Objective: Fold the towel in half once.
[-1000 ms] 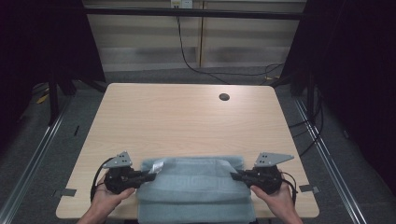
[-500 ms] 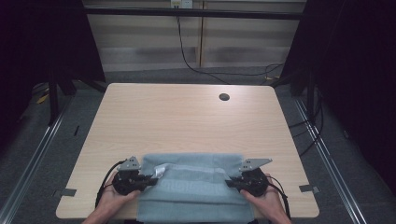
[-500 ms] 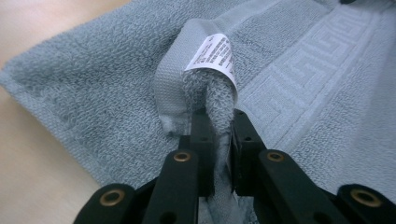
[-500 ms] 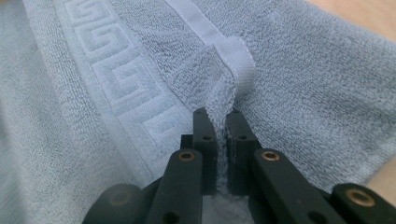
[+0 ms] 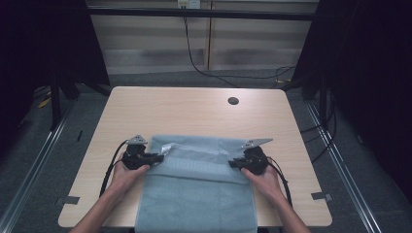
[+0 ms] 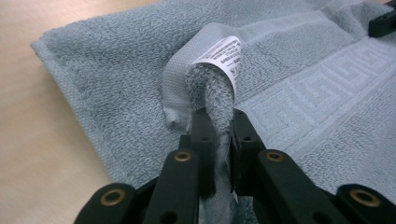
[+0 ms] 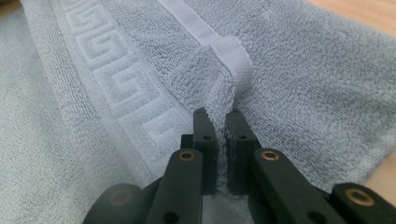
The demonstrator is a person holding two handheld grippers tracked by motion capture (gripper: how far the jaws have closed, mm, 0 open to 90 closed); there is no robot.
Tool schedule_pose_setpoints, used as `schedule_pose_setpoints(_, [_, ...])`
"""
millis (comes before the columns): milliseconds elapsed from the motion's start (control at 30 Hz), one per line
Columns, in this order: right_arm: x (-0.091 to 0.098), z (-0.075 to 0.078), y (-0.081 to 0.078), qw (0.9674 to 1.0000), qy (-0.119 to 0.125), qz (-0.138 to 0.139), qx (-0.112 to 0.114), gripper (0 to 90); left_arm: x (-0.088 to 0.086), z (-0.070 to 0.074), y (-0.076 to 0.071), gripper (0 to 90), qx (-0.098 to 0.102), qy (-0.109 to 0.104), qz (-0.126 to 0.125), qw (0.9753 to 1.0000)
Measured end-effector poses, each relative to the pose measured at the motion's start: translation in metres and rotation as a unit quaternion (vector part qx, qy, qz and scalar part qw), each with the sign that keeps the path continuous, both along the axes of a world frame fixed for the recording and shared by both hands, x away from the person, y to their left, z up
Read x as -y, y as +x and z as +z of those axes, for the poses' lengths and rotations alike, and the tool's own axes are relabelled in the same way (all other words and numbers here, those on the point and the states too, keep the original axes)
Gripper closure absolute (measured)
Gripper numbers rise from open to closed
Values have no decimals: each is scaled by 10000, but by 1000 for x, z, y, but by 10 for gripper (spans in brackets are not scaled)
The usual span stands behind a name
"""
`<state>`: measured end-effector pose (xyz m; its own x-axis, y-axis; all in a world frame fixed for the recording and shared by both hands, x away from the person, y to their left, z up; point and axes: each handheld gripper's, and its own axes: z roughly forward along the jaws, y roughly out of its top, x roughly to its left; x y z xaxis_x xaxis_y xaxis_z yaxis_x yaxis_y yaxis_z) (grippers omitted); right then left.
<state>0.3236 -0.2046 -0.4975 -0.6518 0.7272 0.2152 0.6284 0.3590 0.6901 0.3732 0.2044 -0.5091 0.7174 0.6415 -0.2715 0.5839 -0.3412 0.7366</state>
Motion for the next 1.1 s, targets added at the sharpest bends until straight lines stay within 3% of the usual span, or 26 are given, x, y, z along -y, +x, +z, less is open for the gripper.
schedule_pose_setpoints(233, [-7, -1, 40, 9997, -48, -235, 43, 855, -3, -1, 31, 824, 15, 10, 257, 9997])
schedule_pose_setpoints(333, [-10, -2, 53, 9994, -75, -336, 63, 855, -4, -5, 45, 828, -101, -252, 600, 9978])
schedule_pose_setpoints(400, [-10, -3, 60, 9991, -17, -418, 83, 855, -1, -4, 51, 828, 21, -130, 600, 9981])
schedule_pose_setpoints(533, [-9, -3, 73, 9987, -17, -515, 60, 855, 2, -4, 64, 828, -59, -151, 676, 9976])
schedule_pose_setpoints(633, [-10, -3, 83, 9981, -39, -609, 91, 855, 3, -4, 68, 828, 38, -43, 618, 9981])
schedule_pose_setpoints(833, [-10, -6, 98, 9967, 30, -790, 177, 855, 4, -5, 76, 828, 77, -72, 714, 9974])
schedule_pose_setpoints(933, [-13, -4, 100, 9962, -127, -845, 174, 856, 5, -4, 82, 829, 48, -66, 744, 9972])
schedule_pose_setpoints(1100, [-4, 1, 100, 9955, 240, -900, 191, 856, 7, 4, 81, 835, 130, -56, 734, 9972])
